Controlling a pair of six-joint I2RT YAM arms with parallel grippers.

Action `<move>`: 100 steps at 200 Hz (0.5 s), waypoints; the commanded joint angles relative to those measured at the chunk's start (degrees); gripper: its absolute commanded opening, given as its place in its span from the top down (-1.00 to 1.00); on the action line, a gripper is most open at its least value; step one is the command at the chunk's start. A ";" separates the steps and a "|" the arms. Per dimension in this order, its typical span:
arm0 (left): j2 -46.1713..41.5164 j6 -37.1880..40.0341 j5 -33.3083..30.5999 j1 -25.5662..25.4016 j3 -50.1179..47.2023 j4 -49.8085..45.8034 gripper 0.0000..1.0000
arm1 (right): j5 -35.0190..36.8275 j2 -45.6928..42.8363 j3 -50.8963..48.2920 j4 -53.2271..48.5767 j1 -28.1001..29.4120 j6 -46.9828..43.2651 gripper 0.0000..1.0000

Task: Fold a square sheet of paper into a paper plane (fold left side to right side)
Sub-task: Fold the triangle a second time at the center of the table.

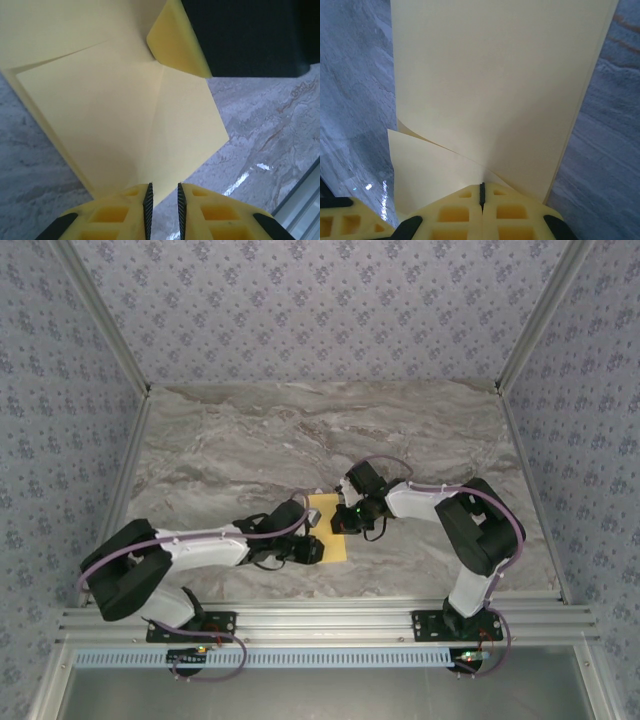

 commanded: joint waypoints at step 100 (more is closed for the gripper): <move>-1.15 -1.47 0.43 -1.55 -5.57 0.11 0.59 | 4.30 2.15 0.33 -4.79 -0.06 -1.54 0.94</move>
